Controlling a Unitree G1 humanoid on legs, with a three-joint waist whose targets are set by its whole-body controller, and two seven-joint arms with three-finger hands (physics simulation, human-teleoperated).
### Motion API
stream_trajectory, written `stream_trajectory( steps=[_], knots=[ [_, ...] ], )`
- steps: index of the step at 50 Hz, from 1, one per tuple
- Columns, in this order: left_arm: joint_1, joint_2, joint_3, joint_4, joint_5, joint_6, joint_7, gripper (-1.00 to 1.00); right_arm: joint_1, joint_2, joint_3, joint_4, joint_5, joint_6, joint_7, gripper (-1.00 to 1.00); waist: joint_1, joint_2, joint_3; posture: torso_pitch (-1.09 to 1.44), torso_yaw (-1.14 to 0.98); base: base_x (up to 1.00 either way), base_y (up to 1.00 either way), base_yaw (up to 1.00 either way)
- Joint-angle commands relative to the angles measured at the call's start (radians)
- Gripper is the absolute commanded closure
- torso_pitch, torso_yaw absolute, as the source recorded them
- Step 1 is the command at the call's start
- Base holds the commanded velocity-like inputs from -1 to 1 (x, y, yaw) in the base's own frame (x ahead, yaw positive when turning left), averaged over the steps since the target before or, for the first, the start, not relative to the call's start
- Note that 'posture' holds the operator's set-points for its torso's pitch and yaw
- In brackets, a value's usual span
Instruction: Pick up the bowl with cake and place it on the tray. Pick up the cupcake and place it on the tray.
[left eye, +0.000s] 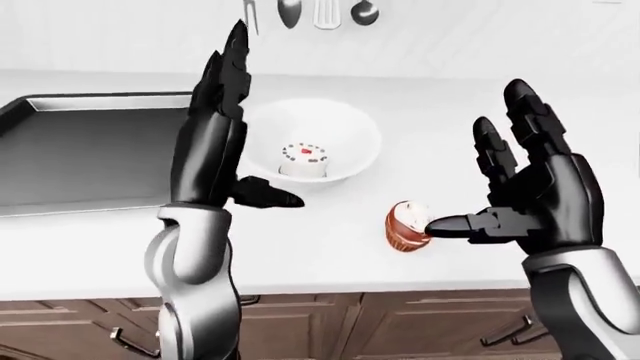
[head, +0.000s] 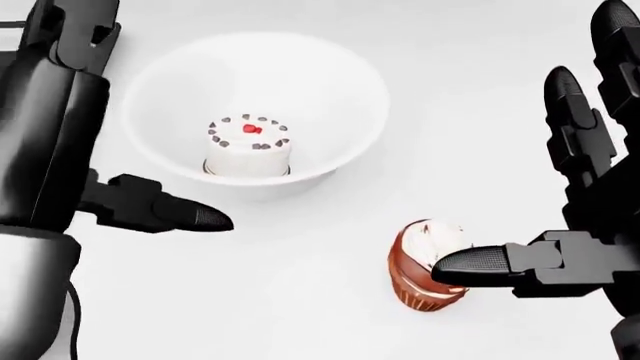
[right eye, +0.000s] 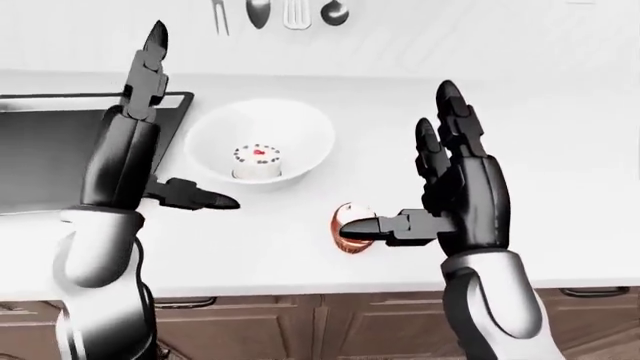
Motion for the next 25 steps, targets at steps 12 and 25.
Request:
stream_trajectory(
  steps=[12,25],
  knots=[
    [-0.054,-0.060,-0.047,0.094,0.089,-0.161,0.033,-1.00,-0.013,-0.017,-0.009,-0.029,0.034,-0.029,-0.028,-1.00,0.000,-0.001,-0.019,0.00,0.00,0.00,0.00,0.00],
    [-0.145,-0.044,-0.017,0.334,0.108,-0.259,0.140,-1.00,-0.014,-0.020,-0.011,-0.029,0.043,-0.030,-0.032,-1.00,-0.003,0.000,-0.025,0.00,0.00,0.00,0.00,0.00]
  ],
)
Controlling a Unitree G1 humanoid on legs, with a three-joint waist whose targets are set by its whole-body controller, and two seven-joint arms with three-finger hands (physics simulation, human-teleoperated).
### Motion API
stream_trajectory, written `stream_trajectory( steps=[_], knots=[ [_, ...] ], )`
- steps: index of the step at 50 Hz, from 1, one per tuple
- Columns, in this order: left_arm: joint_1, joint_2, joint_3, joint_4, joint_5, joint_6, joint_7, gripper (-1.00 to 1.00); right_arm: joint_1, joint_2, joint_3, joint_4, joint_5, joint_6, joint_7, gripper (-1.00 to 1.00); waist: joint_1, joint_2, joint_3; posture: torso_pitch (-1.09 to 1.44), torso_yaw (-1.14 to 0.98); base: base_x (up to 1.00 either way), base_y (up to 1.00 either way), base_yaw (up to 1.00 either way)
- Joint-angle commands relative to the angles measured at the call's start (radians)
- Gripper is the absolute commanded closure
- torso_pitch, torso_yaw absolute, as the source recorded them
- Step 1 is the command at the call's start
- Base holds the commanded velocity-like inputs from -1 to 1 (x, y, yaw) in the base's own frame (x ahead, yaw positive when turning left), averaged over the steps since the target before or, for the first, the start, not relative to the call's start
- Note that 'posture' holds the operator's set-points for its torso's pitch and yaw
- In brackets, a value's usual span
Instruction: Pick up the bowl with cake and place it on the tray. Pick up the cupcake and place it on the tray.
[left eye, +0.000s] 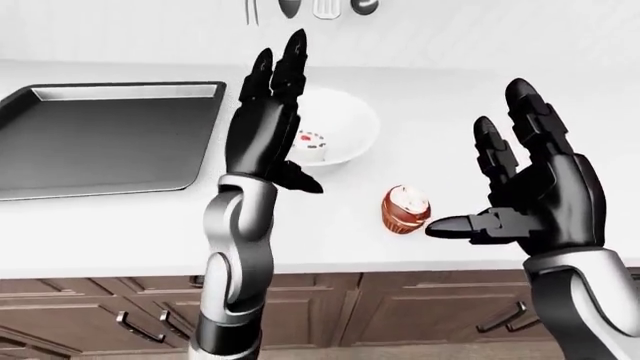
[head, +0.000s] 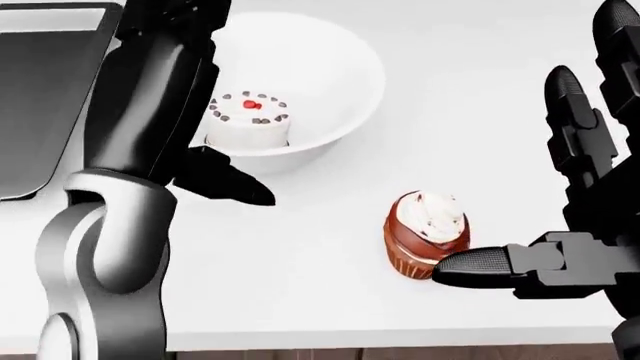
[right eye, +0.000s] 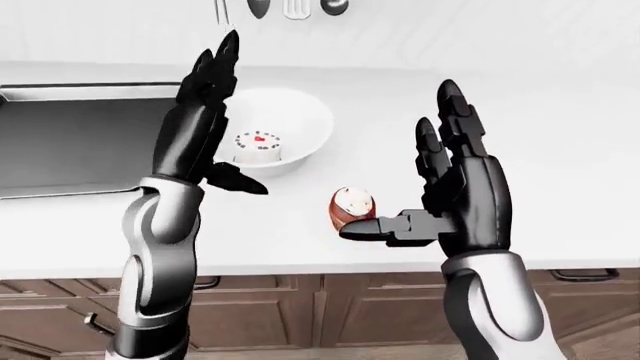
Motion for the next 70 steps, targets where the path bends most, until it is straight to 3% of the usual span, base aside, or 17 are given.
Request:
stream_trajectory(
  steps=[1,17,22,42,50,55,64,70],
  knots=[
    [-0.033,0.007,0.010,-0.007,-0.001,-0.032,0.041,-1.00,-0.017,-0.008,-0.009,-0.024,0.005,-0.027,-0.002,-1.00,0.000,-0.002,-0.020,0.00,0.00,0.00,0.00,0.00],
    [-0.055,0.027,0.016,0.128,0.022,-0.084,0.101,-1.00,-0.012,-0.004,0.010,-0.030,0.005,-0.025,-0.015,-1.00,-0.002,0.001,-0.027,0.00,0.00,0.00,0.00,0.00],
    [-0.044,0.028,0.011,0.150,0.035,-0.102,0.109,-0.61,-0.005,-0.003,0.008,-0.019,-0.005,-0.042,-0.002,-1.00,-0.002,0.002,-0.030,0.00,0.00,0.00,0.00,0.00],
    [0.063,0.011,-0.028,0.254,0.146,-0.237,0.160,-0.07,0.004,0.012,0.013,-0.021,-0.029,-0.047,0.016,-1.00,0.000,0.006,-0.032,0.00,0.00,0.00,0.00,0.00],
    [0.082,0.007,-0.031,0.237,0.166,-0.250,0.139,0.47,0.000,0.013,0.011,-0.029,-0.021,-0.036,0.007,-1.00,-0.002,0.005,-0.034,0.00,0.00,0.00,0.00,0.00],
    [0.079,0.007,-0.026,0.195,0.180,-0.249,0.119,1.00,-0.010,0.006,-0.002,-0.038,-0.002,-0.020,-0.001,-1.00,-0.002,0.006,-0.038,0.00,0.00,0.00,0.00,0.00],
    [0.029,0.019,-0.002,0.126,0.180,-0.227,0.081,1.00,-0.013,-0.005,-0.006,-0.046,0.021,-0.011,-0.021,-1.00,-0.003,0.006,-0.038,0.00,0.00,0.00,0.00,0.00],
    [-0.032,0.025,0.014,0.053,0.171,-0.185,0.009,1.00,0.018,-0.041,-0.008,-0.046,0.074,-0.040,-0.051,-1.00,-0.005,0.005,-0.034,0.00,0.00,0.00,0.00,0.00]
  ],
)
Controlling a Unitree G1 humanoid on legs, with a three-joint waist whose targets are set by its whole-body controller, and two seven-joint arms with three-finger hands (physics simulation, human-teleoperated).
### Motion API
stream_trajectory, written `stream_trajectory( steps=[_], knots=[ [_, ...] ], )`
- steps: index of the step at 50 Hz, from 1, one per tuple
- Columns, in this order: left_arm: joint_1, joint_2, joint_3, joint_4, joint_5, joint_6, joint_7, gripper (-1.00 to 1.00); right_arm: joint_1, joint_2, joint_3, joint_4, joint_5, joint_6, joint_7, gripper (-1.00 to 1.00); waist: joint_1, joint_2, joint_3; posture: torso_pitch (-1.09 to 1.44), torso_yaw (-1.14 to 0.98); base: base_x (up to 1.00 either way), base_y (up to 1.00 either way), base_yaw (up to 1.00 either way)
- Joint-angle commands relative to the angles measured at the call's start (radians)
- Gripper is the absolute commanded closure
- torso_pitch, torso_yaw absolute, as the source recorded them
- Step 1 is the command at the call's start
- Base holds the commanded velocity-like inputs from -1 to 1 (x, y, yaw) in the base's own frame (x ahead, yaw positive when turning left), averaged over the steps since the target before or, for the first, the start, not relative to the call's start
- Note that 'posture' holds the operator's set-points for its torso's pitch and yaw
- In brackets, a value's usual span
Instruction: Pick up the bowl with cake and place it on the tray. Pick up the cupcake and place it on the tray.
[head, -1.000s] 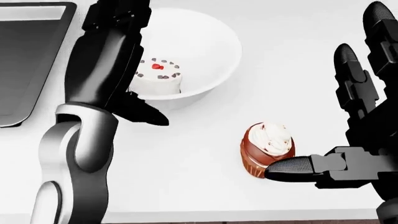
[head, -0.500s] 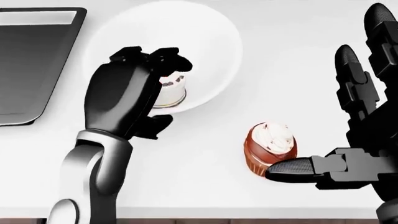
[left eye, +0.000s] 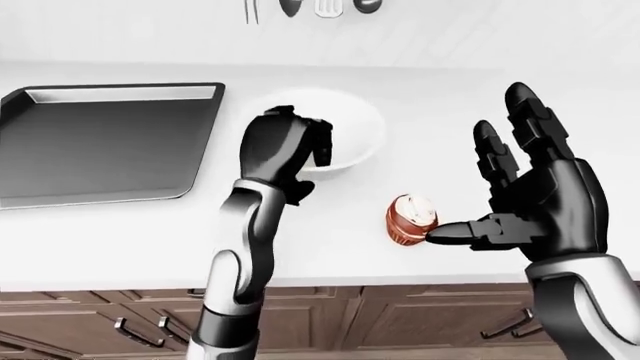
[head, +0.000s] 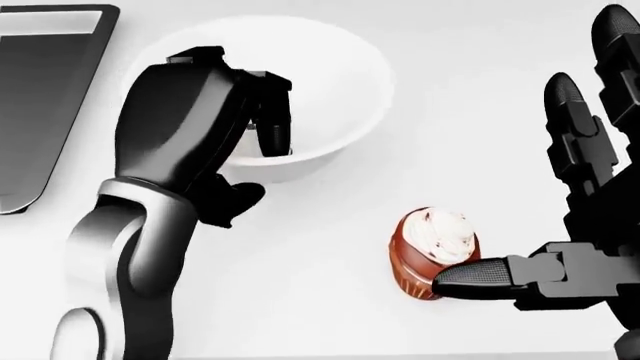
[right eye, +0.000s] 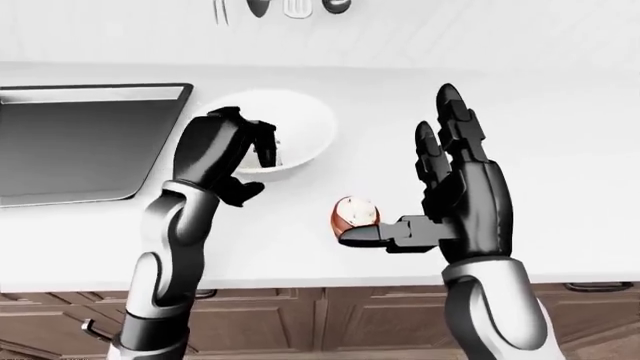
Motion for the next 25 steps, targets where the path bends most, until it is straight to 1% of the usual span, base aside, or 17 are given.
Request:
stream_trajectory(
  steps=[1,4,10,13,14,15,16,17,20,23,24,25],
  knots=[
    [-0.055,0.002,0.014,-0.083,-0.001,0.012,-0.003,1.00,-0.002,-0.026,-0.010,-0.023,0.043,-0.049,-0.027,-1.00,0.000,-0.002,-0.027,0.00,0.00,0.00,0.00,0.00],
    [-0.083,0.013,0.023,-0.119,-0.001,0.022,-0.024,1.00,0.010,-0.057,-0.033,-0.023,0.095,-0.057,-0.050,-1.00,0.001,-0.005,-0.023,0.00,0.00,0.00,0.00,0.00],
    [-0.128,0.031,0.038,-0.182,0.000,0.052,-0.081,1.00,0.012,-0.152,-0.028,-0.023,0.205,-0.060,-0.128,-1.00,0.000,-0.010,-0.015,0.00,0.00,0.00,0.00,0.00],
    [-0.143,0.033,0.040,-0.210,0.002,0.060,-0.103,1.00,0.018,-0.219,0.009,-0.023,0.216,-0.073,-0.161,-1.00,0.001,-0.013,-0.012,0.00,0.00,0.00,0.00,0.00],
    [-0.146,0.033,0.040,-0.213,0.002,0.062,-0.107,1.00,0.021,-0.229,0.017,-0.023,0.217,-0.078,-0.165,-1.00,0.001,-0.014,-0.010,0.00,0.00,0.00,0.00,0.00],
    [-0.146,0.034,0.040,-0.223,0.007,0.067,-0.118,1.00,0.022,-0.235,0.033,-0.023,0.197,-0.079,-0.165,-1.00,0.002,-0.015,-0.009,0.00,0.00,0.00,0.00,0.00],
    [-0.148,0.033,0.040,-0.227,0.007,0.069,-0.121,1.00,0.018,-0.239,0.038,-0.023,0.196,-0.075,-0.169,-1.00,0.002,-0.016,-0.008,0.00,0.00,0.00,0.00,0.00],
    [-0.154,0.032,0.041,-0.239,0.009,0.075,-0.133,1.00,0.024,-0.253,0.069,-0.023,0.160,-0.078,-0.161,-1.00,0.002,-0.017,-0.007,0.00,0.00,0.00,0.00,0.00],
    [-0.169,0.035,0.046,-0.249,0.006,0.084,-0.144,1.00,0.025,-0.247,0.109,-0.023,0.090,-0.068,-0.128,-1.00,0.002,-0.019,-0.005,0.00,0.00,0.00,0.00,0.00],
    [-0.181,0.040,0.049,-0.258,0.006,0.093,-0.154,1.00,0.026,-0.241,0.158,-0.023,-0.042,-0.045,-0.063,-1.00,0.003,-0.020,-0.003,0.00,0.00,0.00,0.00,0.00],
    [-0.183,0.040,0.049,-0.259,0.006,0.095,-0.155,1.00,0.021,-0.229,0.161,-0.023,-0.066,-0.038,-0.046,-1.00,0.003,-0.020,-0.002,0.00,0.00,0.00,0.00,0.00],
    [-0.186,0.041,0.051,-0.262,0.004,0.098,-0.157,1.00,0.014,-0.234,0.176,-0.023,-0.100,-0.028,-0.034,-1.00,0.003,-0.020,-0.002,0.00,0.00,0.00,0.00,0.00]
  ],
)
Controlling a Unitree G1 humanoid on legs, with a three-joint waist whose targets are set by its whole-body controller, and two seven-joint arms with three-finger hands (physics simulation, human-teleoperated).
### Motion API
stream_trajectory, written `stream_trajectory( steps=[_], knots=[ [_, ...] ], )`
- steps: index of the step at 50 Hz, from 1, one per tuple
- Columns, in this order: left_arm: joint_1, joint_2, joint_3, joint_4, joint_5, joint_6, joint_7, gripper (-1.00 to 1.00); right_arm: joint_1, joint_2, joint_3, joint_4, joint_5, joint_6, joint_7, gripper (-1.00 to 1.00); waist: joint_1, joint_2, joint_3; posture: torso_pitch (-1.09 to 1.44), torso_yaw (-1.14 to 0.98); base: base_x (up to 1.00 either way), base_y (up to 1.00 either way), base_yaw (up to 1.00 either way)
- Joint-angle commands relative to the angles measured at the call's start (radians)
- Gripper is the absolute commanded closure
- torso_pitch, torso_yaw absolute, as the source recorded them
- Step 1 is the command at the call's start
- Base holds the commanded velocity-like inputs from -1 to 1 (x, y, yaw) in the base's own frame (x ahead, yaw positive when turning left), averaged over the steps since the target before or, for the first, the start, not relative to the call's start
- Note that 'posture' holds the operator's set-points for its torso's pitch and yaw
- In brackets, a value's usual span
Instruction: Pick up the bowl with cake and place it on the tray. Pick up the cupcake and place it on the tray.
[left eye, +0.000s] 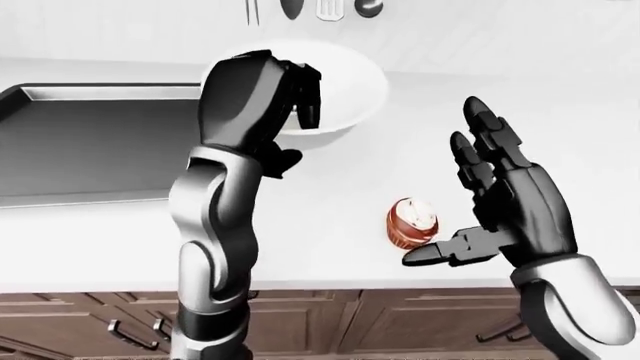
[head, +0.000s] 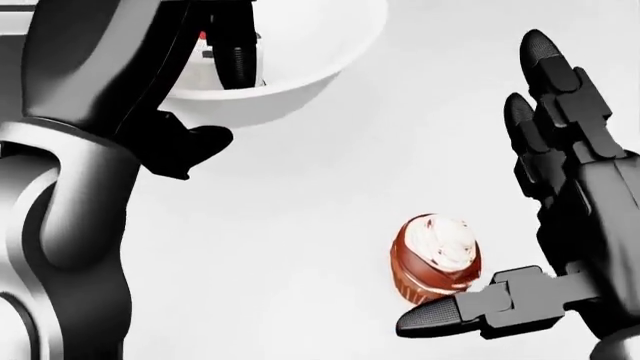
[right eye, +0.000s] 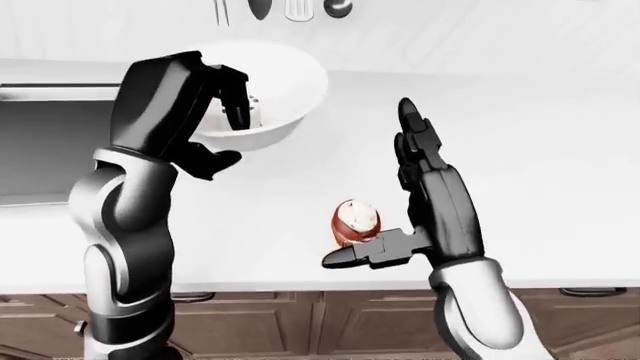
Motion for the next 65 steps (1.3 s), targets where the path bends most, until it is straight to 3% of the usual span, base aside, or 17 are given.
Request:
stream_trajectory(
  steps=[1,5,10,16,21,30,42,46,47,49,51,55,56,65],
  knots=[
    [-0.043,0.000,0.003,-0.053,-0.001,-0.006,0.032,1.00,-0.026,-0.002,0.002,-0.022,-0.113,-0.008,0.041,-1.00,0.000,0.000,-0.026,0.00,0.00,0.00,0.00,0.00],
    [-0.049,-0.001,0.001,-0.065,0.004,0.001,0.020,1.00,-0.049,0.032,0.067,-0.022,-0.302,0.032,0.128,-1.00,0.001,0.002,-0.025,0.00,0.00,0.00,0.00,0.00],
    [-0.050,0.002,0.004,-0.069,0.002,0.001,0.020,1.00,-0.049,0.117,0.141,-0.008,-0.624,0.043,0.310,-1.00,0.001,0.006,-0.025,0.00,0.00,0.00,0.00,0.00],
    [-0.046,0.006,0.006,-0.087,0.001,0.004,0.013,1.00,-0.062,0.209,0.175,0.014,-0.885,0.073,0.481,-1.00,0.000,0.015,-0.028,0.00,0.00,0.00,0.00,0.00],
    [-0.042,0.010,0.009,-0.082,-0.004,-0.001,0.021,1.00,-0.054,0.266,0.183,0.092,-1.033,-0.005,0.564,-1.00,-0.002,0.023,-0.030,0.00,0.00,0.00,0.00,0.00],
    [-0.046,0.020,0.016,-0.078,-0.013,0.002,0.025,1.00,-0.063,0.372,0.237,0.184,-1.201,-0.077,0.676,-1.00,-0.006,0.034,-0.036,0.00,0.00,0.00,0.00,0.00],
    [-0.052,0.022,0.016,-0.081,-0.015,0.005,0.021,1.00,-0.054,0.436,0.245,0.256,-1.234,-0.159,0.687,-1.00,-0.008,0.041,-0.041,0.00,0.00,0.00,0.00,0.00],
    [-0.052,0.022,0.016,-0.082,-0.015,0.005,0.021,1.00,-0.047,0.443,0.244,0.259,-1.234,-0.168,0.689,-0.56,-0.009,0.041,-0.042,0.00,0.00,0.00,0.00,0.00],
    [-0.051,0.022,0.016,-0.084,-0.016,0.004,0.021,1.00,-0.040,0.444,0.242,0.262,-1.230,-0.176,0.686,-0.56,-0.009,0.042,-0.042,0.00,0.00,0.00,0.00,0.00],
    [-0.054,0.023,0.017,-0.083,-0.015,0.005,0.019,1.00,-0.037,0.444,0.243,0.261,-1.231,-0.177,0.687,-0.15,-0.009,0.041,-0.041,0.00,0.00,0.00,0.00,0.00],
    [-0.053,0.022,0.016,-0.084,-0.015,0.005,0.019,1.00,-0.033,0.444,0.240,0.265,-1.227,-0.183,0.685,0.07,-0.009,0.041,-0.041,0.00,0.00,0.00,0.00,0.00],
    [-0.047,0.027,0.019,-0.077,-0.020,-0.002,0.028,1.00,-0.018,0.443,0.237,0.265,-1.220,-0.193,0.680,0.19,-0.010,0.041,-0.041,0.00,0.00,0.00,0.00,0.00],
    [-0.056,0.027,0.020,-0.083,-0.019,0.003,0.020,1.00,-0.039,0.428,0.231,0.204,-1.248,-0.145,0.722,0.95,-0.010,0.041,-0.041,0.00,0.00,0.00,0.00,0.00],
    [-0.074,0.030,0.023,-0.111,-0.015,0.020,-0.016,1.00,-0.105,0.406,0.217,0.094,-1.338,-0.041,0.838,1.00,-0.011,0.039,-0.037,0.00,0.00,0.00,0.00,0.00]
  ],
)
